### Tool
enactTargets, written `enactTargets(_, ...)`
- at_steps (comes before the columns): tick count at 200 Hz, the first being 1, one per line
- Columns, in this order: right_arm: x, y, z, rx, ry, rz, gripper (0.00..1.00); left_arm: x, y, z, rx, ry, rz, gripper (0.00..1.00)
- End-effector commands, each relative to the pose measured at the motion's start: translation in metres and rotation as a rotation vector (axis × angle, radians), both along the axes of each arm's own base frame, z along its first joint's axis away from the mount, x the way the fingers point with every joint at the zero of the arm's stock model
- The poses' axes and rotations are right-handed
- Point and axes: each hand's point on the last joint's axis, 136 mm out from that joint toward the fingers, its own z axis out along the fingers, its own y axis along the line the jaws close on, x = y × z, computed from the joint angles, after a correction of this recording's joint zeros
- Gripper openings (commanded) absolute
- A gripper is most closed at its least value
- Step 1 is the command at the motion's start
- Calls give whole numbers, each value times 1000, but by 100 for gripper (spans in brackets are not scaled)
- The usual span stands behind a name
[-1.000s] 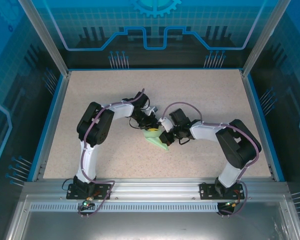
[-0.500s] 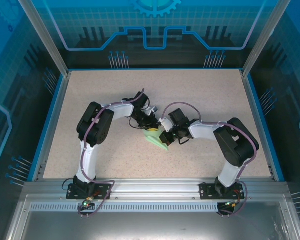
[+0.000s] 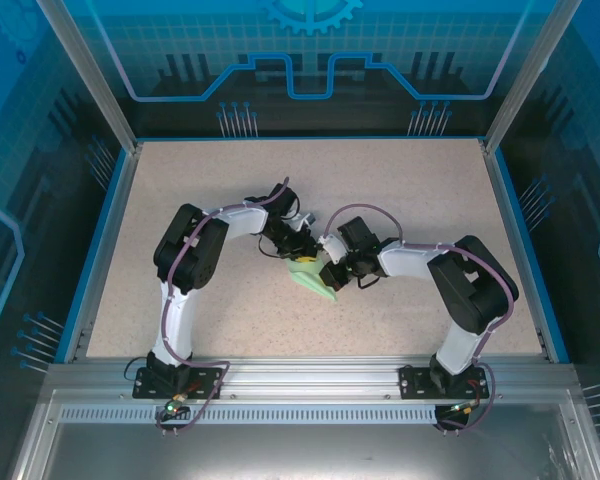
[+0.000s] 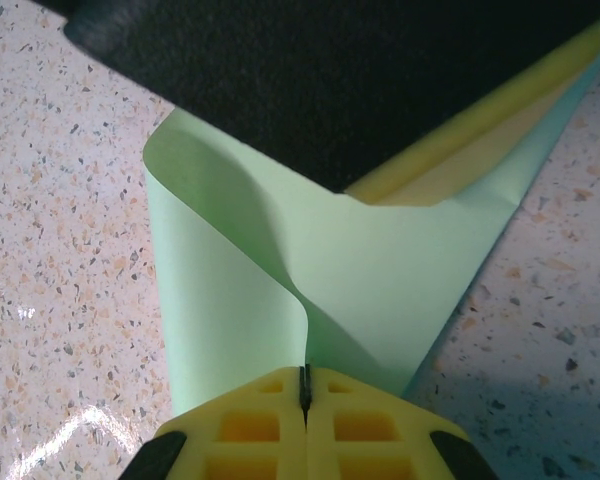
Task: Fold a paper plane with a square sheet of paper (fold left side to right side)
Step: Third fold the triangle at the center of the table.
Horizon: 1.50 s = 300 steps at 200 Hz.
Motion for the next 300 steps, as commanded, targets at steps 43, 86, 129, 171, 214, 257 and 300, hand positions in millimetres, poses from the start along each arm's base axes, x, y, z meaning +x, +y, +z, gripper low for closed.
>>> enactTargets(43,7,3,14,40,-13,-14,0,-22,6,-25,60,57,-34,16)
enactTargets(86,5,1,20,44,-29,-14,0,-22,6,-26,61,57,-34,16)
enactTargets(129,6,1,16,35,-20,-13,0,-23,7,-26,61,58,-35,15)
enactTargets(171,7,0,7,10,-4,-19,0,-22,7,-25,61,56,-33,15)
enactTargets(214,8,0,1,-1,3,-19,0,-22,6,-25,61,57,-35,15)
enactTargets(257,8,-1,-1,-12,1,-22,0,-22,7,-26,62,58,-34,15)
enactTargets(300,11,-1,14,-1,-35,-25,0,-23,7,-27,65,58,-35,15)
